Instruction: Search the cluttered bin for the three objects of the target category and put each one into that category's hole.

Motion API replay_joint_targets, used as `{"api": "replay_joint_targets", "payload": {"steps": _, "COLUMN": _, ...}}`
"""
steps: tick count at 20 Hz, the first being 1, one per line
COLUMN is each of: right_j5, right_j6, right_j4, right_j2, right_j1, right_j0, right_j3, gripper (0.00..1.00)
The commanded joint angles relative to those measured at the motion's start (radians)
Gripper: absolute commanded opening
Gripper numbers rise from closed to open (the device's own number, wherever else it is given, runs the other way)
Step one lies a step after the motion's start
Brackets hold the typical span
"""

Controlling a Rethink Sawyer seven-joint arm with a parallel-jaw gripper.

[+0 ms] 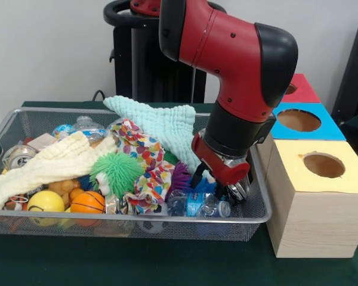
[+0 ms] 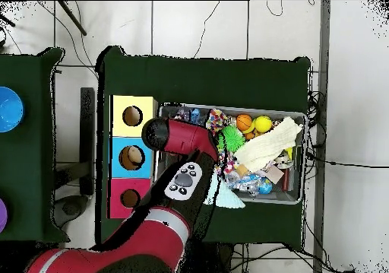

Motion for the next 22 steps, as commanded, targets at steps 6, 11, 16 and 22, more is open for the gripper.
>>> {"api": "replay_joint_targets", "payload": {"steps": 6, "right_j5": -0.063, "right_j6": 0.186, "right_j4": 0.05, "right_j2": 0.061, "right_j1": 0.05, "right_j0": -0.032, "right_j3": -0.034, "gripper": 0.0}}
{"api": "replay_joint_targets", "payload": {"steps": 11, "right_j5": -0.059, "right_j6": 0.182, "right_j4": 0.047, "right_j2": 0.06, "right_j1": 0.035, "right_j0": -0.033, "right_j3": -0.024, "gripper": 0.0}}
{"api": "replay_joint_targets", "payload": {"steps": 16, "right_j5": -0.029, "right_j6": 0.179, "right_j4": 0.045, "right_j2": 0.053, "right_j1": 0.016, "right_j0": -0.029, "right_j3": -0.021, "gripper": 0.0}}
{"api": "replay_joint_targets", "payload": {"steps": 22, "right_j5": 0.048, "right_j6": 0.173, "right_j4": 0.036, "right_j2": 0.029, "right_j1": -0.045, "right_j0": -0.015, "right_j3": -0.005, "gripper": 0.0}}
